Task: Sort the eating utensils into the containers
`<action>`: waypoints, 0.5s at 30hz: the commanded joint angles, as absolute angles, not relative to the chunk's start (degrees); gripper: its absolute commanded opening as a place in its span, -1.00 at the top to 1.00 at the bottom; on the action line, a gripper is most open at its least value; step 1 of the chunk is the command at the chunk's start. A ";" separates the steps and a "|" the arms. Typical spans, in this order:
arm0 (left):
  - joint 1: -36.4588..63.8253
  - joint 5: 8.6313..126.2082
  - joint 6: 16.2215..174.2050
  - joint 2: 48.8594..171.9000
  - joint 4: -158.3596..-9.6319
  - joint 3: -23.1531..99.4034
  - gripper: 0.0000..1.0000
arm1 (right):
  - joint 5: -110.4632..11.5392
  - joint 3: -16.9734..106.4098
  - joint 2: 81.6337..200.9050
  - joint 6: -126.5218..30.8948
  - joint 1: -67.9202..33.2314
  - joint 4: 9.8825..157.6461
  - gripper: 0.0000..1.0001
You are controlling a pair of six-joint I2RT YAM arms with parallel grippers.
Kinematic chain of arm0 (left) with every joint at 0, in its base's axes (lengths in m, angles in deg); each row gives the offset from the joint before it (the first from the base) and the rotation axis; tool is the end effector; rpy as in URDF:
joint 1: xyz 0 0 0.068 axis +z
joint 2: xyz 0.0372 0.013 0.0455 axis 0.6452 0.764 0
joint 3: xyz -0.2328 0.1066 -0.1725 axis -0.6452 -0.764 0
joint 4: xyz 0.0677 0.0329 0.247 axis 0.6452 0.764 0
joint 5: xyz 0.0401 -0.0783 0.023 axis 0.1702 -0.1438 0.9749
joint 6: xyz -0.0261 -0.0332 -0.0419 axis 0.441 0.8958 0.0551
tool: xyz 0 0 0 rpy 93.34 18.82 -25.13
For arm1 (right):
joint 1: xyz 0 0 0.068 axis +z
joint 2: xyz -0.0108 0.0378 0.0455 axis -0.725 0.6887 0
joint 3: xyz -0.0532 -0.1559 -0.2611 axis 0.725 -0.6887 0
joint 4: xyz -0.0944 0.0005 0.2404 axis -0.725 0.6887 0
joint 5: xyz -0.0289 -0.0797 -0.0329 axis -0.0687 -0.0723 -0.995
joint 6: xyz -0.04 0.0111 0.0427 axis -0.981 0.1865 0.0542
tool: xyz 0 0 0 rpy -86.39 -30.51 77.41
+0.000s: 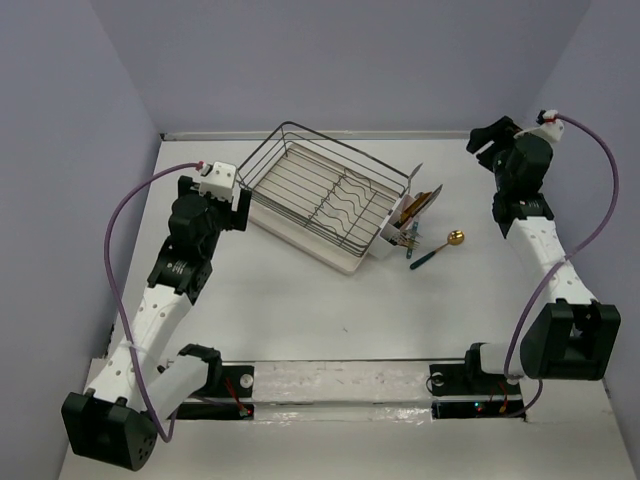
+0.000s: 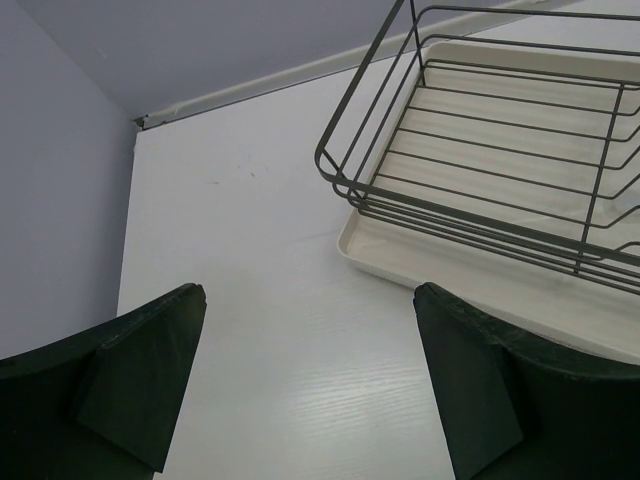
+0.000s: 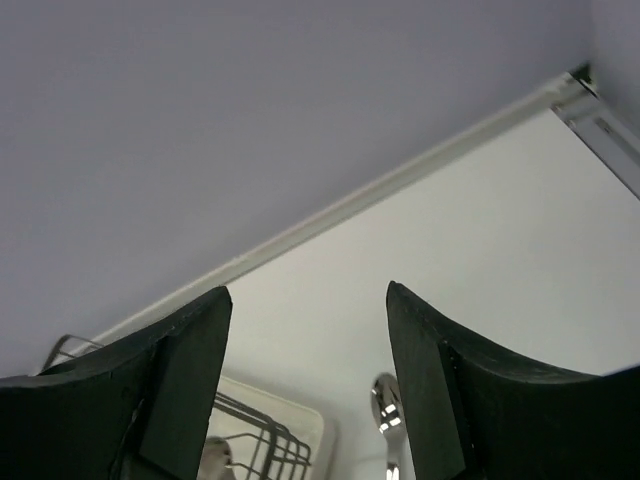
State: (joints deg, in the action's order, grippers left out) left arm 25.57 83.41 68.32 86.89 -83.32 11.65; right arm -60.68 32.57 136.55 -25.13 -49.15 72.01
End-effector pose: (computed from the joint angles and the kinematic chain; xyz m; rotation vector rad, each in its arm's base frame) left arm 0.1929 -0.0442 0.3741 0.3275 1.6224 0.1209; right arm 0.3150 -0.0175 0.4071 0.4928 1.5322 0.3131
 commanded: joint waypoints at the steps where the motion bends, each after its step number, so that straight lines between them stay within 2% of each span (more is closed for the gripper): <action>1: 25.77 83.24 68.87 83.84 -86.99 8.50 -0.98 | -68.97 30.08 137.26 -21.58 -49.20 91.15 -0.39; 5: 25.77 83.15 69.39 82.09 -88.13 6.13 -0.98 | -60.56 29.29 142.00 -22.88 -49.20 93.19 -0.33; 6: 25.68 83.15 69.57 81.39 -88.39 5.25 -0.98 | -54.61 30.51 145.67 -24.81 -49.20 94.23 -0.21; 8: 25.77 83.15 69.57 80.25 -88.66 3.93 -0.98 | -51.41 34.62 152.51 -25.09 -49.20 99.30 -0.12; 11: 25.68 83.50 69.40 78.92 -88.92 2.87 -0.98 | -52.00 37.98 158.17 -25.88 -48.15 103.02 -0.07; 15: 25.68 84.38 69.31 77.95 -89.01 1.64 -0.98 | -58.75 40.62 162.92 -26.15 -44.28 104.09 -0.09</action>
State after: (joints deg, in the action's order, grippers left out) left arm 25.57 83.47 68.98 79.68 -85.53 2.56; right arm -55.96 35.91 162.73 -24.76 -47.58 100.03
